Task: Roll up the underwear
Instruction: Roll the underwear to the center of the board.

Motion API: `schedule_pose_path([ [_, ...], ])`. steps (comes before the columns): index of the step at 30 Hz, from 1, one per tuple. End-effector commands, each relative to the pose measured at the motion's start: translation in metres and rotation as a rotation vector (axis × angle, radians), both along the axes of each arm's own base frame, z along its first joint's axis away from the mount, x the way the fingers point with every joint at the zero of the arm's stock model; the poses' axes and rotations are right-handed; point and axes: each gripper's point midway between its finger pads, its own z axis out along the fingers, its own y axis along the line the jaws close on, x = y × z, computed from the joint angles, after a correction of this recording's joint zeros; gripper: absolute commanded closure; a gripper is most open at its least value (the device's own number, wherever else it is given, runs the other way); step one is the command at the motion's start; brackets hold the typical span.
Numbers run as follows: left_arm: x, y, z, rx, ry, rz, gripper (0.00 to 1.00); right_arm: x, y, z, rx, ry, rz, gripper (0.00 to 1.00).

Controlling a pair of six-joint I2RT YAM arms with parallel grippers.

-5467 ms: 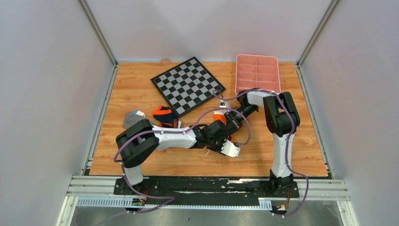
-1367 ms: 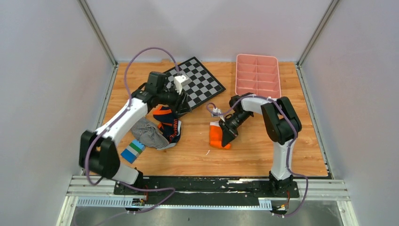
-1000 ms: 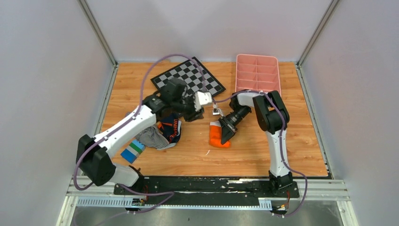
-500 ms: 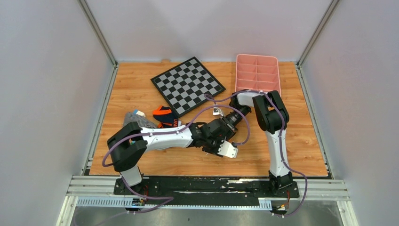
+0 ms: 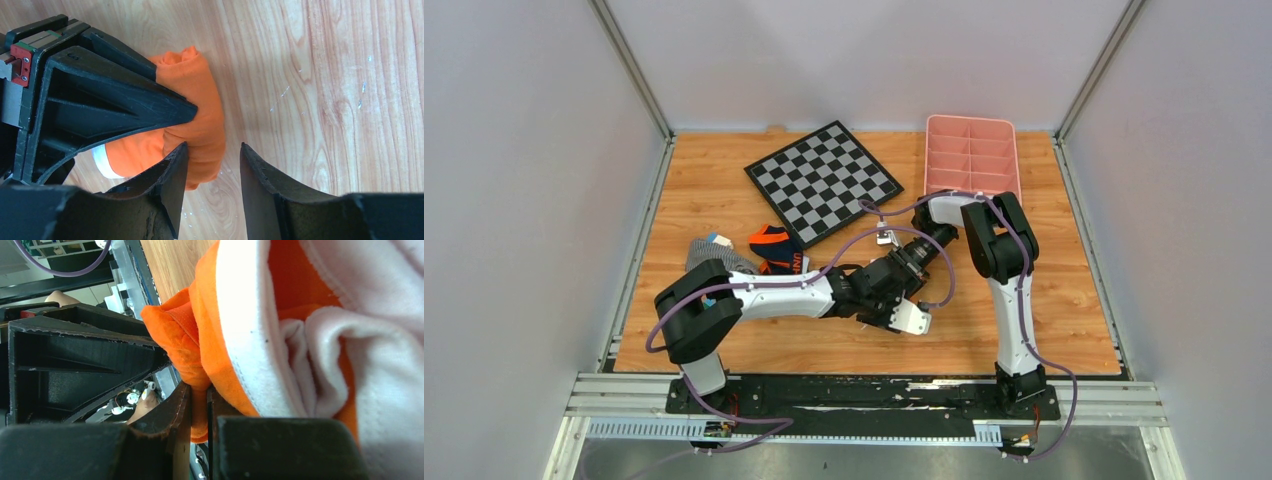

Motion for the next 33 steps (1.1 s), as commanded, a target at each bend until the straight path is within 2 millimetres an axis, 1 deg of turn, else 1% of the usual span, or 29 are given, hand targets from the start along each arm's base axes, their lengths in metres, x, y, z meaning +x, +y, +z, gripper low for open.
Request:
schedule_pose_path([
  [1,0.010,-0.020,0.030,-0.095,-0.056,0.017,0.49,0.015,-0.016,-0.058,-0.074,-0.173,0.122,1.00],
  [5,0.013,-0.023,0.024,-0.094,-0.058,0.023,0.48,0.015,-0.016,-0.058,-0.071,-0.171,0.124,1.00],
  [7,0.014,-0.025,0.027,-0.105,-0.060,0.030,0.48,0.014,-0.016,-0.058,-0.070,-0.172,0.123,1.00],
  [8,0.013,-0.027,0.034,-0.123,-0.055,0.032,0.49,0.014,-0.016,-0.058,-0.068,-0.174,0.123,1.00],
  [11,0.002,-0.034,0.053,-0.145,0.008,0.004,0.49,0.014,-0.016,-0.057,-0.066,-0.174,0.125,1.00],
  [13,-0.010,-0.033,0.055,-0.129,0.076,-0.046,0.49,0.014,-0.016,-0.057,-0.063,-0.172,0.126,1.00],
  [14,-0.012,-0.033,0.055,-0.124,0.088,-0.052,0.49,0.014,-0.016,-0.057,-0.063,-0.169,0.127,1.00],
  [16,-0.010,-0.030,0.050,-0.107,0.080,-0.050,0.49,0.013,-0.016,-0.058,-0.063,-0.164,0.128,1.00],
  [18,-0.006,-0.028,0.040,-0.080,0.066,-0.043,0.49,0.014,-0.016,-0.057,-0.062,-0.167,0.129,1.00],
  [23,-0.004,-0.020,0.010,0.015,0.087,-0.018,0.49,0.013,-0.016,-0.057,-0.059,-0.170,0.128,1.00],
  [31,0.015,-0.008,-0.017,0.068,-0.002,0.050,0.49,0.013,-0.016,-0.057,-0.059,-0.169,0.129,1.00],
  [33,0.019,-0.005,-0.021,0.074,-0.021,0.077,0.50,0.013,-0.016,-0.057,-0.057,-0.168,0.128,1.00],
])
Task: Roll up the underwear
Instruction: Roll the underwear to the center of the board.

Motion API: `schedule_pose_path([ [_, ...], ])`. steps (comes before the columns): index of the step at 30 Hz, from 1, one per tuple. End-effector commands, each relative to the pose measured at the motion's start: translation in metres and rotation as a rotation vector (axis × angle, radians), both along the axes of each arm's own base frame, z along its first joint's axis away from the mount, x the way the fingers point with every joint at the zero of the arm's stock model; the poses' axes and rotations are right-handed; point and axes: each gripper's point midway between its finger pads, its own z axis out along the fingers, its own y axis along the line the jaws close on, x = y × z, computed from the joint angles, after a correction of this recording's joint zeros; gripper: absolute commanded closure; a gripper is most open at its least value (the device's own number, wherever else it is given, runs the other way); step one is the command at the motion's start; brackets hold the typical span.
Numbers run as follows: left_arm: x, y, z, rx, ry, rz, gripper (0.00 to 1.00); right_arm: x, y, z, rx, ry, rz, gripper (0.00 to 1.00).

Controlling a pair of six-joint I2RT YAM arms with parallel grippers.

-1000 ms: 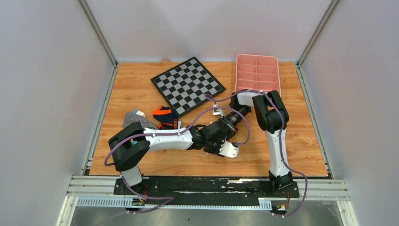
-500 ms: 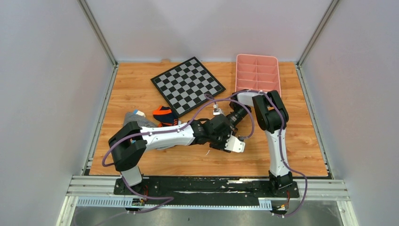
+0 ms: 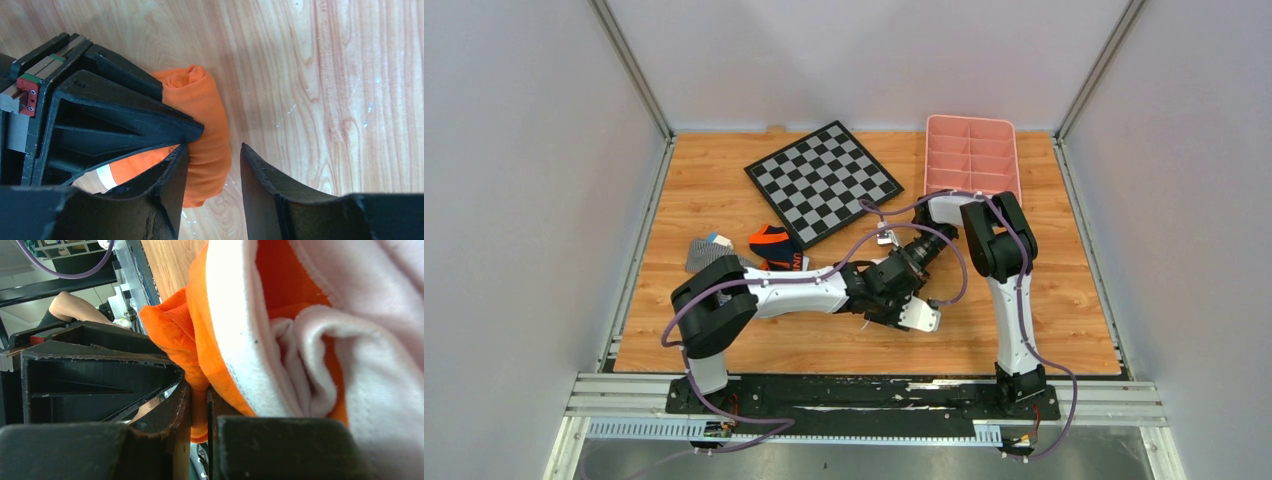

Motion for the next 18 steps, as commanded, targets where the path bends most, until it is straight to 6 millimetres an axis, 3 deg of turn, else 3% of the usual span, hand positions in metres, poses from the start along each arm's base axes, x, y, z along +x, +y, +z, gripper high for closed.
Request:
schedule_pose_path([
  [1,0.015,0.007,-0.019,0.023,-0.055,0.066,0.50,0.012,-0.015,-0.056,-0.054,-0.184,0.132,1.00],
  [4,0.018,0.015,-0.016,0.019,-0.074,0.111,0.50,0.013,-0.015,-0.056,-0.053,-0.185,0.132,1.00],
  [8,0.009,0.015,0.004,-0.078,-0.072,0.094,0.49,0.013,-0.015,-0.056,-0.052,-0.184,0.131,1.00],
  [12,0.020,0.018,-0.007,-0.012,-0.097,0.123,0.50,0.013,-0.015,-0.056,-0.053,-0.179,0.133,1.00],
  [18,0.016,0.016,-0.032,0.032,-0.040,0.123,0.58,0.012,-0.015,-0.056,-0.053,-0.186,0.131,1.00],
])
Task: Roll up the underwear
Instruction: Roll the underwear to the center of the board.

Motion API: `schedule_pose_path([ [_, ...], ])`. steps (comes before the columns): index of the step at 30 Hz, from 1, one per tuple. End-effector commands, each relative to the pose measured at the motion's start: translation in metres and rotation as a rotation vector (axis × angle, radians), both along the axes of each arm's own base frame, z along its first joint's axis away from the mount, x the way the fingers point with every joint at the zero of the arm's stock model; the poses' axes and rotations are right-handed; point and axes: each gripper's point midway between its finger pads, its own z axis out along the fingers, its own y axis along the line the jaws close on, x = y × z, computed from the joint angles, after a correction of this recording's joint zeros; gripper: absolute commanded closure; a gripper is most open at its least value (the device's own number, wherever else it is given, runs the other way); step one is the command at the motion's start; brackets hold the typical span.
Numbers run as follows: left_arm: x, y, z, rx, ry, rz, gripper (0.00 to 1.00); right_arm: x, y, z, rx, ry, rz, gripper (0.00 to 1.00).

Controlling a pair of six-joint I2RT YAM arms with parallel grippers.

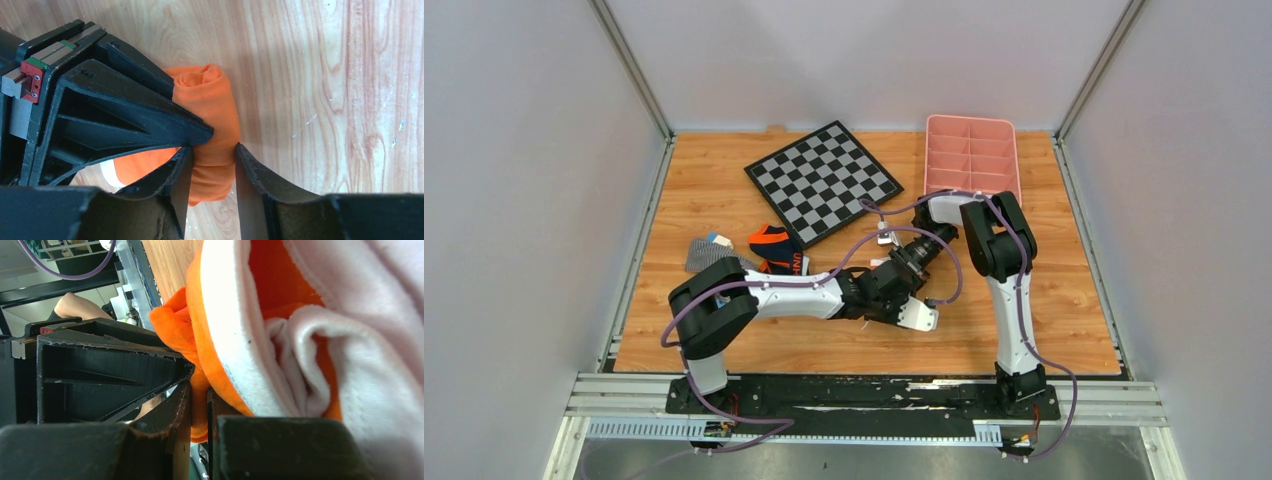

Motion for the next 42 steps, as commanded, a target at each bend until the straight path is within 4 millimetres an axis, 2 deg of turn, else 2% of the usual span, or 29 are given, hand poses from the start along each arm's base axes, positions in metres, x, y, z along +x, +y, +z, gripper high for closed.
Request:
schedule_pose_path([
  [1,0.006,0.016,-0.028,0.093,0.041,0.076,0.60,0.011,-0.016,-0.056,-0.054,-0.197,0.135,1.00],
  [2,0.007,0.018,-0.030,0.102,0.039,0.082,0.63,0.012,-0.016,-0.056,-0.054,-0.199,0.134,1.00],
  [4,0.006,0.023,-0.036,0.119,0.044,0.082,0.81,0.012,-0.016,-0.055,-0.050,-0.202,0.136,1.00],
  [7,0.000,0.028,-0.041,0.129,0.085,0.083,0.98,0.013,-0.017,-0.052,-0.041,-0.207,0.124,0.95],
  [10,-0.008,0.028,-0.045,0.122,0.176,0.077,1.00,0.017,-0.018,-0.040,-0.001,-0.228,0.091,0.81],
  [11,-0.011,0.028,-0.046,0.117,0.216,0.076,1.00,0.020,-0.019,-0.033,0.014,-0.236,0.073,0.72],
  [13,-0.012,0.030,-0.046,0.111,0.300,0.099,1.00,0.033,-0.021,-0.004,0.050,-0.269,0.030,0.59],
  [16,-0.013,0.030,-0.039,0.074,0.441,0.113,1.00,0.060,-0.026,0.057,0.132,-0.394,-0.038,0.45],
  [19,-0.008,0.025,-0.030,0.052,0.589,0.125,1.00,0.090,-0.044,0.119,0.176,-0.602,-0.096,0.39],
  [21,-0.011,0.022,-0.027,0.047,0.713,0.124,1.00,0.109,-0.061,0.151,0.190,-0.754,-0.143,0.37],
  [23,-0.010,0.021,-0.026,0.052,0.810,0.135,1.00,0.123,-0.077,0.174,0.194,-0.913,-0.203,0.24],
  [25,-0.012,0.018,-0.028,0.057,0.931,0.141,1.00,0.129,-0.093,0.184,0.164,-1.124,-0.239,0.07],
  [27,-0.013,0.019,-0.033,0.054,1.039,0.169,1.00,0.126,-0.099,0.185,0.135,-1.306,-0.240,0.00],
  [30,-0.013,0.014,-0.037,0.024,1.233,0.231,1.00,0.112,-0.100,0.177,0.146,-1.461,-0.289,0.00],
  [32,-0.010,0.009,-0.038,0.008,1.328,0.262,1.00,0.097,-0.094,0.165,0.184,-1.408,-0.316,0.00],
  [34,-0.010,0.008,-0.045,0.022,1.376,0.283,1.00,0.070,-0.080,0.146,0.277,-1.296,-0.229,0.01],
  [36,-0.006,0.008,-0.050,0.025,1.378,0.298,1.00,0.046,-0.067,0.118,0.279,-1.217,-0.084,0.18],
  [38,-0.003,0.006,-0.053,0.022,1.374,0.321,1.00,0.029,-0.051,0.091,0.226,-1.222,0.098,0.46],
  [39,-0.001,0.005,-0.054,0.022,1.374,0.329,1.00,0.027,-0.046,0.080,0.188,-1.253,0.170,0.50],
  [42,0.002,0.004,-0.056,0.023,1.382,0.351,1.00,0.029,-0.034,0.059,0.122,-1.355,0.302,0.50],
])
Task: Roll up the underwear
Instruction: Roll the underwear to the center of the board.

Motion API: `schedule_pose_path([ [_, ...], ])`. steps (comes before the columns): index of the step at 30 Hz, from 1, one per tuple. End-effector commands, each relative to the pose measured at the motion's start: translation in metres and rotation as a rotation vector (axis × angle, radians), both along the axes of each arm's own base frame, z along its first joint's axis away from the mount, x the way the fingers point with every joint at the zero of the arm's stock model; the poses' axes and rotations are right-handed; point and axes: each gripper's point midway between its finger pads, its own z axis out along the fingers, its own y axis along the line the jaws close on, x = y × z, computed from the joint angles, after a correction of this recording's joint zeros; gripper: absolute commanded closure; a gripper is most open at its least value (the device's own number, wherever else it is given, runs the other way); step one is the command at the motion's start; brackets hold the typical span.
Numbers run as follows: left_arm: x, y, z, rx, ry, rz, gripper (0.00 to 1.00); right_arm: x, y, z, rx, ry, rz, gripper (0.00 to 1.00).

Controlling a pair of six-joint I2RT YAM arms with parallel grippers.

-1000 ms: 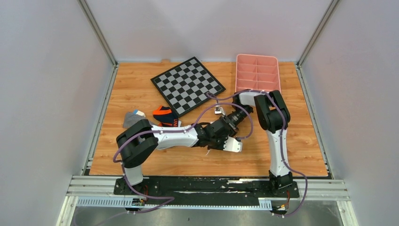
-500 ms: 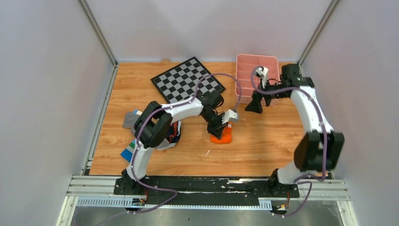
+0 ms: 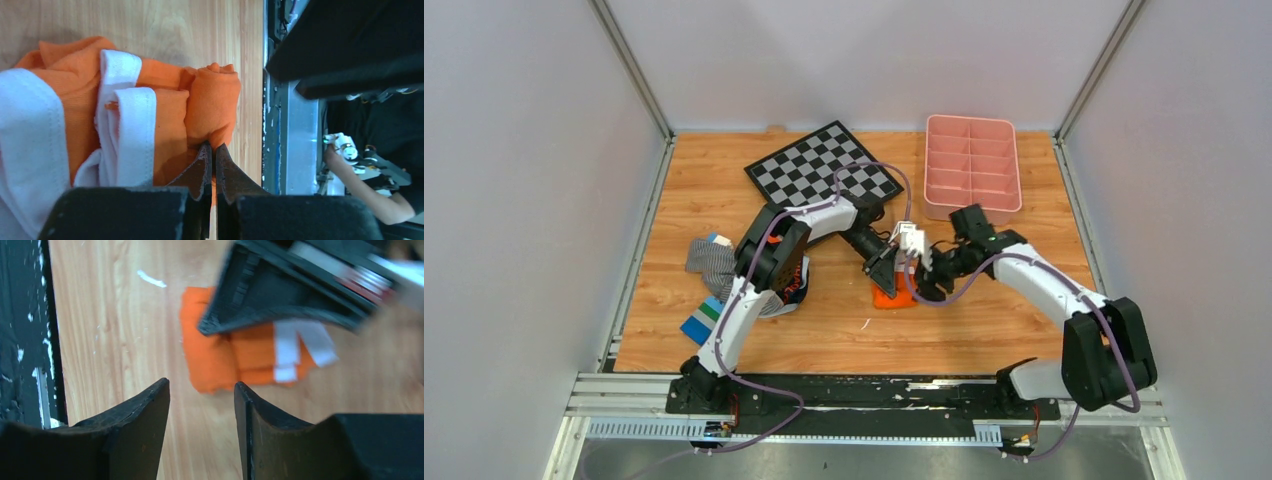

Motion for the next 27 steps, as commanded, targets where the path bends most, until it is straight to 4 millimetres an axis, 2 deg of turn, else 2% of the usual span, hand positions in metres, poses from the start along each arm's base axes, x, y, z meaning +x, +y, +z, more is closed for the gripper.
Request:
schedule_pose_path([
  [1,-0.016,0.015,-0.059,0.206,0.006,-0.030,1.00,0.005,0.014,-0.024,-0.170,-0.203,0.132,0.50],
  [3,-0.016,0.015,-0.061,0.214,0.016,-0.028,1.00,0.013,0.019,-0.032,-0.198,-0.227,0.130,0.47],
  [5,-0.017,0.017,-0.063,0.222,0.027,-0.033,1.00,0.012,0.025,-0.038,-0.214,-0.253,0.165,0.45],
  [9,-0.018,0.018,-0.066,0.228,0.043,-0.035,1.00,0.004,0.036,-0.047,-0.232,-0.261,0.206,0.43],
  [15,-0.017,0.017,-0.063,0.227,0.043,-0.036,1.00,-0.012,0.041,-0.070,-0.274,-0.270,0.262,0.42],
  [20,-0.016,0.018,-0.063,0.233,0.040,-0.038,1.00,-0.027,0.044,-0.071,-0.254,-0.230,0.291,0.44],
  [22,-0.016,0.018,-0.064,0.233,0.044,-0.038,1.00,-0.029,0.042,-0.076,-0.268,-0.230,0.290,0.49],
  [24,-0.016,0.018,-0.064,0.235,0.048,-0.037,1.00,-0.027,0.041,-0.082,-0.283,-0.239,0.271,0.58],
  [25,-0.017,0.018,-0.064,0.236,0.049,-0.037,1.00,-0.025,0.042,-0.084,-0.288,-0.244,0.257,0.63],
  [27,-0.017,0.018,-0.064,0.240,0.047,-0.036,1.00,-0.023,0.044,-0.087,-0.289,-0.236,0.235,0.81],
])
